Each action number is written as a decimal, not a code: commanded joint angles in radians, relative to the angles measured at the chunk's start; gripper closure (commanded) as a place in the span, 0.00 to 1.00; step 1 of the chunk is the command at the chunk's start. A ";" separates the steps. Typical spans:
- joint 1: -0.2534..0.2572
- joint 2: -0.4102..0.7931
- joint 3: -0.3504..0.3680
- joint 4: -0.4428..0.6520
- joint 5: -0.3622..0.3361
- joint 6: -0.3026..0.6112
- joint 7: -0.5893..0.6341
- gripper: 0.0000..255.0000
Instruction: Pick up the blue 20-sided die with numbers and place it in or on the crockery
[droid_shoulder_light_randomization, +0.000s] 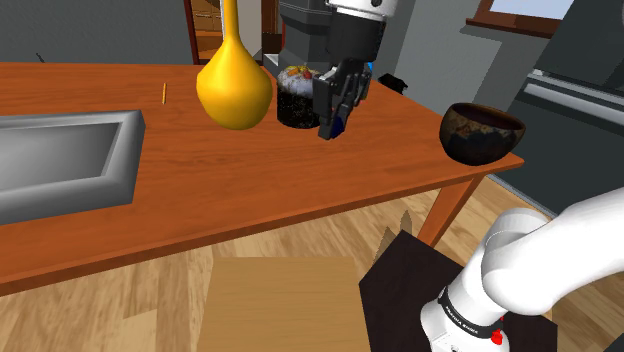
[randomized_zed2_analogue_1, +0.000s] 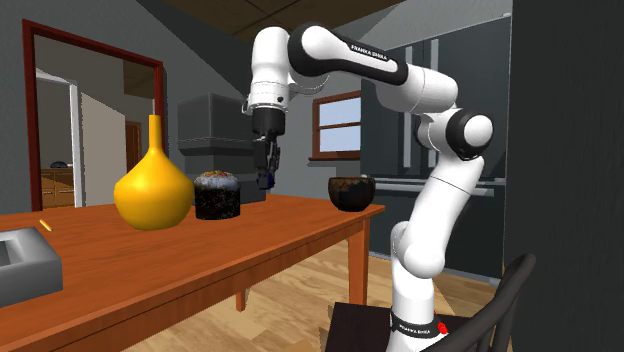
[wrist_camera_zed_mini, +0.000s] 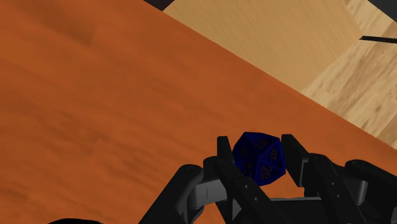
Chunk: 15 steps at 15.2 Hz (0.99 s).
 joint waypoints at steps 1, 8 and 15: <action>-0.002 0.017 0.000 0.047 -0.004 -0.030 0.006 1.00; -0.008 0.067 0.001 0.190 -0.015 -0.123 0.023 1.00; -0.015 0.092 -0.015 0.301 -0.023 -0.212 0.015 1.00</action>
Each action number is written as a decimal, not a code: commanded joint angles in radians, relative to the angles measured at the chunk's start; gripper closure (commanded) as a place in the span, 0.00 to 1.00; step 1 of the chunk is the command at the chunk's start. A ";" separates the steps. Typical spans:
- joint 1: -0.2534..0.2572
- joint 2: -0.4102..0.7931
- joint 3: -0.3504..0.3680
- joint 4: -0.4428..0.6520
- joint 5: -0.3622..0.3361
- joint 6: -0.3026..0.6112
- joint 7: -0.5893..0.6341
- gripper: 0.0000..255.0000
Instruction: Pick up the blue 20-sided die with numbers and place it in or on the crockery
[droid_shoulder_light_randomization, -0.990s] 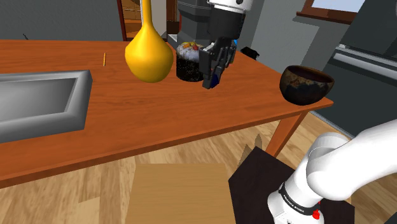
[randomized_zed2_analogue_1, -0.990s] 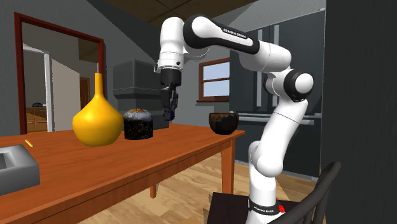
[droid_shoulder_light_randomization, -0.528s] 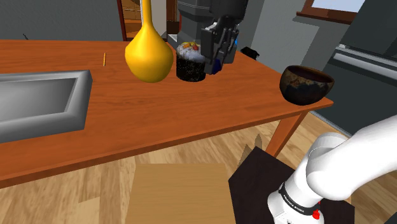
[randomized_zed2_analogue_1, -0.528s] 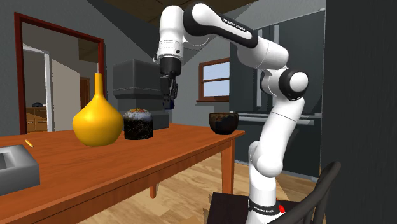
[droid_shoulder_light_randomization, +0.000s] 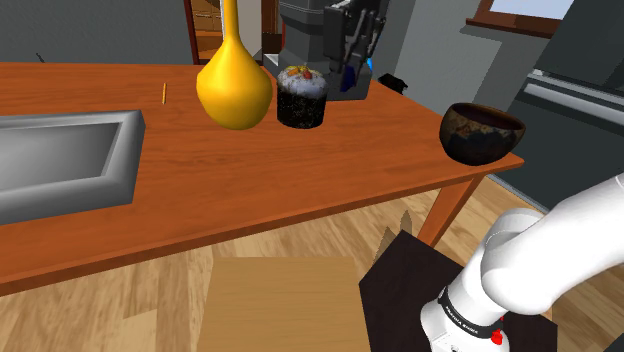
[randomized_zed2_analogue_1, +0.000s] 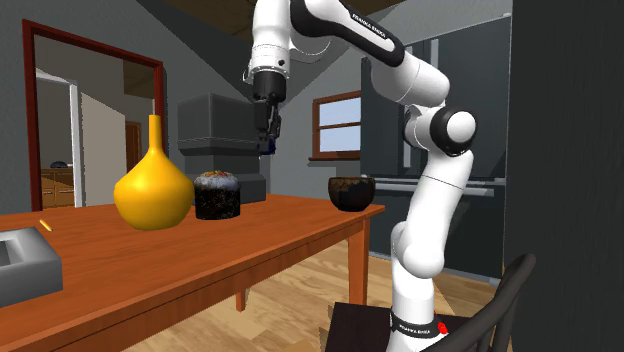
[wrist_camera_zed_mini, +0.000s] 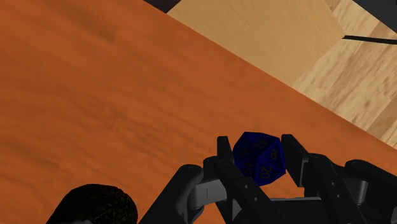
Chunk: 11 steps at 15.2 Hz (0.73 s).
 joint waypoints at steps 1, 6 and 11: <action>-0.006 -0.042 -0.033 -0.034 0.002 -0.012 -0.039 1.00; -0.019 -0.161 -0.136 -0.136 -0.015 -0.045 -0.159 1.00; -0.031 -0.253 -0.238 -0.205 -0.059 -0.082 -0.276 1.00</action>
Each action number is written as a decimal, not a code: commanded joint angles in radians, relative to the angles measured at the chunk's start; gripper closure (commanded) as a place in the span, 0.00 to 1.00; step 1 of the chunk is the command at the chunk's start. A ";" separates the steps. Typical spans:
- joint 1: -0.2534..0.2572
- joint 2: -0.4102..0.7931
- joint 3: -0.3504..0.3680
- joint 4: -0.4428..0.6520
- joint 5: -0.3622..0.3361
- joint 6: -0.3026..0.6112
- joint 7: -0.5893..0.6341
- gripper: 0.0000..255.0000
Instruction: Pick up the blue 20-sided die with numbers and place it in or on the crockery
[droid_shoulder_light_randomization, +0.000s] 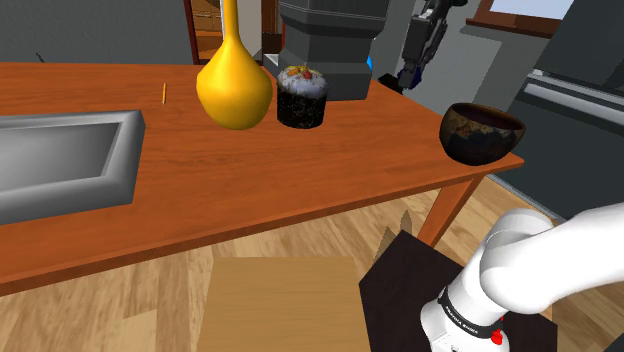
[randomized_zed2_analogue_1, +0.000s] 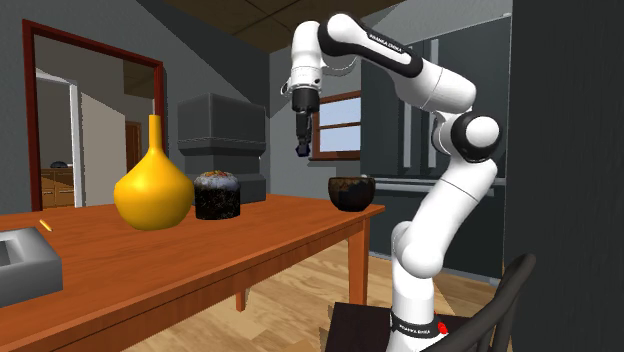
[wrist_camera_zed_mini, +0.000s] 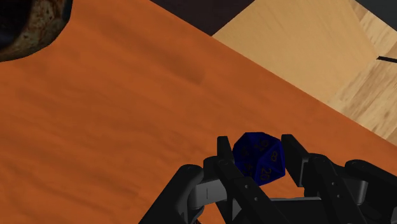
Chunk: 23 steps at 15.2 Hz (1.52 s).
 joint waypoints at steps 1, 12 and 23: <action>-0.004 -0.035 -0.039 -0.016 -0.019 -0.024 -0.045 1.00; -0.027 -0.144 -0.266 -0.055 -0.180 -0.102 -0.306 1.00; -0.031 -0.172 -0.463 -0.037 -0.337 -0.122 -0.527 1.00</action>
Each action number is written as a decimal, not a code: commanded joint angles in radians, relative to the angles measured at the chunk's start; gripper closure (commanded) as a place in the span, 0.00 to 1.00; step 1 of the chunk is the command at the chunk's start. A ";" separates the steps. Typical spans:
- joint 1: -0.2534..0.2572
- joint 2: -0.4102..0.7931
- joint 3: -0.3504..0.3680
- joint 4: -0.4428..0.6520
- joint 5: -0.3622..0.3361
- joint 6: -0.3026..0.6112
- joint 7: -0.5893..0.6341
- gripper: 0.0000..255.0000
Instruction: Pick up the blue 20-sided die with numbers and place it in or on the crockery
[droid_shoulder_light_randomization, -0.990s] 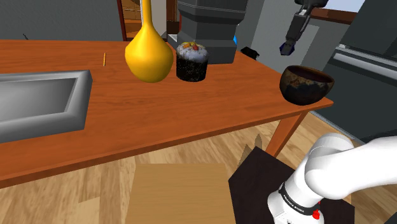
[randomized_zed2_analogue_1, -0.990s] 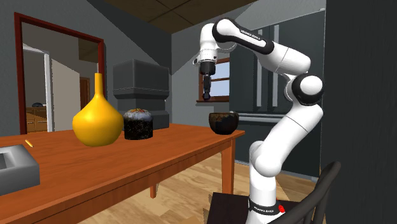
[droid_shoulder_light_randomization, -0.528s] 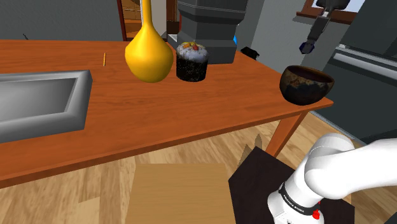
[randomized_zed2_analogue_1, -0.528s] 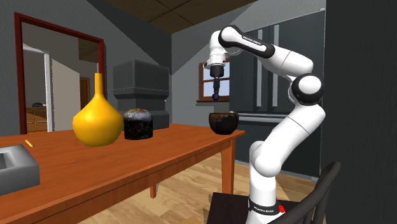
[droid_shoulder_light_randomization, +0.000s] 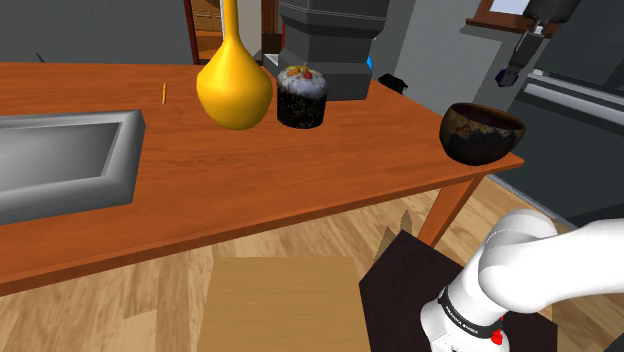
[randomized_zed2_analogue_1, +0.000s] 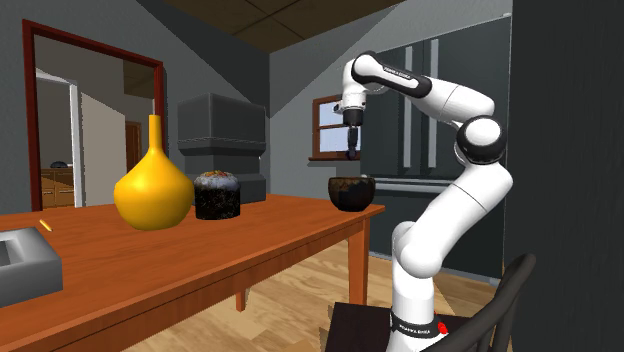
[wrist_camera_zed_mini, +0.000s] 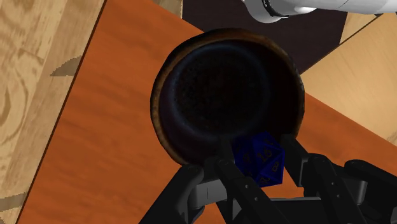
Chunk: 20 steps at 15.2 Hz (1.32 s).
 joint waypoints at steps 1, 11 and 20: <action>-0.004 -0.021 -0.004 -0.041 -0.007 0.021 -0.002 1.00; -0.024 -0.116 -0.012 -0.246 -0.029 0.132 0.011 1.00; -0.026 -0.121 -0.013 -0.256 -0.031 0.138 0.012 1.00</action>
